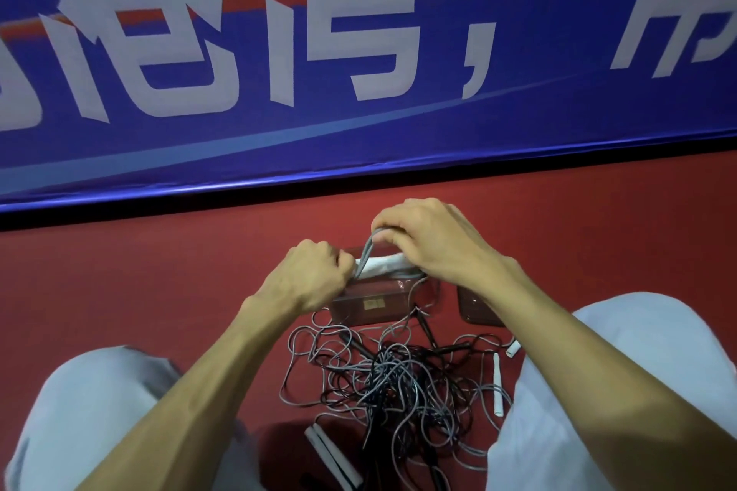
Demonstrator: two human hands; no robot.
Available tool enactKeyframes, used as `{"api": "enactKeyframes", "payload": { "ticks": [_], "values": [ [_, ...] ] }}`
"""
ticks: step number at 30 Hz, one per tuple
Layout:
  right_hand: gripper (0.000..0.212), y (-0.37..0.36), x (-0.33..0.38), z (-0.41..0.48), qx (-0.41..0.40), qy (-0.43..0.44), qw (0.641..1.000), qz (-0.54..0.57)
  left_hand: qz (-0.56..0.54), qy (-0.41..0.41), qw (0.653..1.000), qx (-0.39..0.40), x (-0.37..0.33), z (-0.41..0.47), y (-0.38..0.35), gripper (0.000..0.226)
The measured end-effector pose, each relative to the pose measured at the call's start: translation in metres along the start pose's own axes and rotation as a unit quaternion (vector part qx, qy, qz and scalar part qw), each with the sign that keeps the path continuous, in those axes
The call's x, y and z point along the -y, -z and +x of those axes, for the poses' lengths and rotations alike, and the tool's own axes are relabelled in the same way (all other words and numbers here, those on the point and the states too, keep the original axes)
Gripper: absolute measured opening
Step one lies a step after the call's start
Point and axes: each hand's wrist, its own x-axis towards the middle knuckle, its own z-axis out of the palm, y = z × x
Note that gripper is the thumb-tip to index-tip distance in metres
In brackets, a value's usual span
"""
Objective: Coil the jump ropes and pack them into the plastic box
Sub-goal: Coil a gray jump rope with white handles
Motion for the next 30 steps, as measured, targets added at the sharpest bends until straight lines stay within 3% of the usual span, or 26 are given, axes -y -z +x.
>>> {"api": "enactKeyframes", "payload": {
  "ticks": [6,10,17,22,26,30],
  "values": [
    [0.015,-0.015,-0.006,0.005,0.065,-0.137,0.979,0.136,0.020,-0.130,0.991,0.012,0.000,-0.004,0.004,0.037],
    [0.024,-0.018,0.003,0.006,0.103,-0.195,0.949,0.224,-0.027,-0.133,0.991,-0.002,0.004,-0.002,0.009,0.035],
    [0.019,-0.015,-0.003,0.009,0.041,-0.222,0.953,0.199,-0.107,-0.100,0.987,-0.061,0.004,0.001,0.005,0.035],
    [0.022,-0.010,-0.011,0.009,0.001,-0.263,0.942,0.210,-0.111,-0.172,0.978,-0.030,0.003,-0.002,0.006,0.063],
    [0.026,-0.008,-0.012,0.006,0.025,-0.287,0.927,0.240,-0.042,-0.200,0.979,-0.014,0.008,-0.002,-0.001,0.043],
    [0.027,-0.001,-0.014,0.003,0.100,-0.317,0.881,0.335,-0.045,-0.206,0.977,0.019,0.002,-0.002,0.001,0.015]
  ]
}}
